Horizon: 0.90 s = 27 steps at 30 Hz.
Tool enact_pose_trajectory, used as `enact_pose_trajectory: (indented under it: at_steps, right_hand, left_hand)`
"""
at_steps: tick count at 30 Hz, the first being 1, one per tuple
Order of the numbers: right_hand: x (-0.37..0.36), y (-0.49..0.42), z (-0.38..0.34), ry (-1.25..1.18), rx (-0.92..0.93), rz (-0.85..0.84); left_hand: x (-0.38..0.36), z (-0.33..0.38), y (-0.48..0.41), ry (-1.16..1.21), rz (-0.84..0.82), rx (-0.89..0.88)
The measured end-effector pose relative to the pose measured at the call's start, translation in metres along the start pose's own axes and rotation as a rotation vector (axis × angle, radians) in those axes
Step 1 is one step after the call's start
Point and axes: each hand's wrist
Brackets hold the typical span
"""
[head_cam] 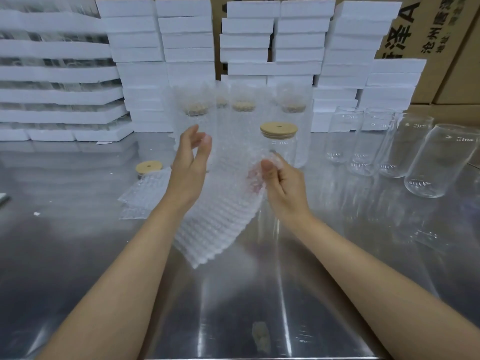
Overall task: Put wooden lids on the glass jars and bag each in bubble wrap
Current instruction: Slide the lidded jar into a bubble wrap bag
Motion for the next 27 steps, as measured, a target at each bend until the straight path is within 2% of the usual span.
enact_pose_trajectory:
  at_steps: [3, 5, 6, 8, 12, 14, 16, 18, 19, 20, 21, 23, 25, 26, 27]
  right_hand:
    - [-0.001, 0.0, 0.002, -0.023, -0.015, 0.078]
    - [-0.002, -0.001, 0.002, -0.141, -0.111, 0.033]
    - [-0.003, -0.001, -0.001, -0.226, -0.174, -0.035]
    - [-0.005, 0.001, 0.001, -0.294, -0.288, -0.175]
    - [-0.012, 0.01, 0.004, -0.193, -0.317, -0.458]
    - [-0.019, 0.015, 0.008, -0.224, -0.344, -0.51]
    - [-0.025, 0.016, 0.01, -0.211, -0.373, -0.481]
    - [-0.028, 0.014, 0.013, -0.21, -0.412, -0.405]
    - [-0.028, 0.013, 0.014, -0.193, -0.427, -0.376]
    - [-0.027, 0.012, 0.015, -0.173, -0.434, -0.357]
    - [-0.026, 0.01, 0.014, -0.151, -0.443, -0.339]
    - [-0.026, 0.01, 0.015, -0.139, -0.464, -0.298]
    - [-0.026, 0.01, 0.015, -0.163, -0.474, -0.254]
    - [-0.025, 0.009, 0.015, -0.174, -0.476, -0.233]
    - [-0.024, 0.009, 0.014, -0.179, -0.473, -0.209]
  left_hand:
    - [0.006, -0.006, 0.003, -0.001, -0.155, -0.03]
    - [0.004, -0.007, 0.003, -0.005, -0.145, -0.096]
    - [0.002, -0.007, 0.001, 0.03, -0.087, -0.091]
    - [0.002, -0.004, -0.004, 0.109, 0.135, -0.02]
    - [0.008, -0.006, -0.012, 0.308, 0.591, 0.111]
    - [0.013, -0.008, -0.012, 0.332, 0.718, 0.179]
    - [0.016, -0.013, -0.012, 0.338, 0.757, 0.239]
    - [0.016, -0.017, -0.013, 0.305, 0.734, 0.288]
    - [0.015, -0.019, -0.011, 0.215, 0.702, 0.311]
    - [0.014, -0.021, -0.009, 0.019, 0.666, 0.314]
    - [0.011, -0.022, -0.006, -0.232, 0.637, 0.27]
    - [0.005, -0.022, 0.001, -0.58, 0.602, 0.003]
    - [-0.002, -0.013, 0.004, -0.576, 0.408, -0.264]
    - [-0.005, -0.01, 0.005, -0.464, 0.236, -0.319]
    - [-0.009, -0.007, 0.007, -0.363, 0.046, -0.303]
Point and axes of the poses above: each hand's wrist, its own y-axis away from the middle knuckle, its own x-axis out of the back of the hand, z = x × y, and after that the axes turned 10 degrees about y, right-handed
